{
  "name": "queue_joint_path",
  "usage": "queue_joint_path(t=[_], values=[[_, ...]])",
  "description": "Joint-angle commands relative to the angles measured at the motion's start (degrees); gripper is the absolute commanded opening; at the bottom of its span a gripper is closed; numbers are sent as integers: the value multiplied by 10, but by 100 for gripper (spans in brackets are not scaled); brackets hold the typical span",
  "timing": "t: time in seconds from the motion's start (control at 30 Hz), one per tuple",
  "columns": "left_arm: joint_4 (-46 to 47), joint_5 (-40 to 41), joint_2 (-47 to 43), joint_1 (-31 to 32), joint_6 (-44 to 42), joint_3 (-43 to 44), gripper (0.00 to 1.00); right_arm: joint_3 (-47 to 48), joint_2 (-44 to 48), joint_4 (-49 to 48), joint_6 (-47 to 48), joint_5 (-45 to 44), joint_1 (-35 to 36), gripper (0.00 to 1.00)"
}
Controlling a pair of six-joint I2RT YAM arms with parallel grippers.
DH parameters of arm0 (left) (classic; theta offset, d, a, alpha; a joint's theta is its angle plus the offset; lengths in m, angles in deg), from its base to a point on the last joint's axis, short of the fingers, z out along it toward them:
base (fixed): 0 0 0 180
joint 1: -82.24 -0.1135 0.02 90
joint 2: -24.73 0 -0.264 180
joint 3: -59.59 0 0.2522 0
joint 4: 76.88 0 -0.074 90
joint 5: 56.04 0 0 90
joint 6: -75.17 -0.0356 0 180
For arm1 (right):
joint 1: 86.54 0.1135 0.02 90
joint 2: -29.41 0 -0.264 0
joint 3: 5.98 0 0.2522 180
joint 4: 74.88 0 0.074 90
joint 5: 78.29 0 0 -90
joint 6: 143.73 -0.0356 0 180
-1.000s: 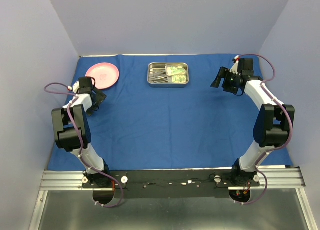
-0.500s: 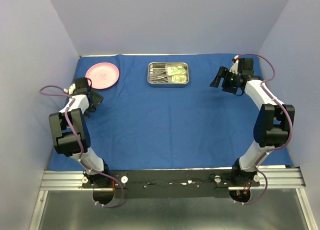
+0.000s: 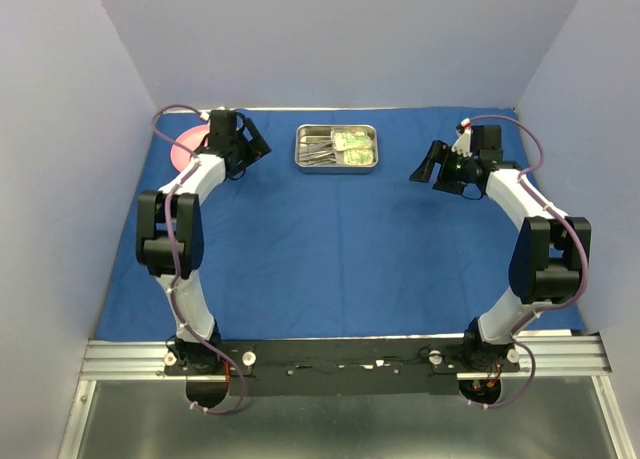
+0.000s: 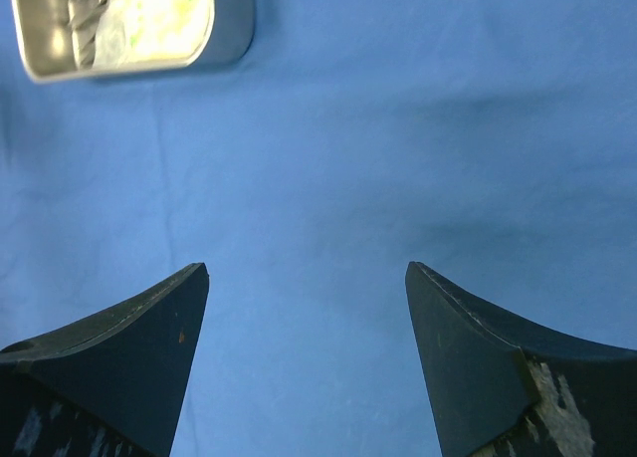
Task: Open and lay out the surgical kit
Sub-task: Move the distractor from the surgical kit.
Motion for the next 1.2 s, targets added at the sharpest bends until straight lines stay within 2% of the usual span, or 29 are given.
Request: queue_joint_path(t=[0.0,0.13,0.33,0.6,0.83,1.0,1.17], values=[[33,-19,87,1,-35,59,99,-19,33,-5,2,20,2,88],[5,10,148,1,-43,111,99,-26,43,0,9,21,1,88],[-77,91,185,-12,-47,152,99,-15,29,14,28,16,22,88],[-120,91,196,-47,-12,151,99,47,-29,10,35,-42,67,88],[-149,128,170,-47,-23,144,99,164,-133,0,19,-128,121,87],[-141,98,135,-46,-30,125,99,297,-225,40,-9,-210,146,84],[-137,69,52,-21,-31,66,99,416,-326,110,-21,-247,156,79]])
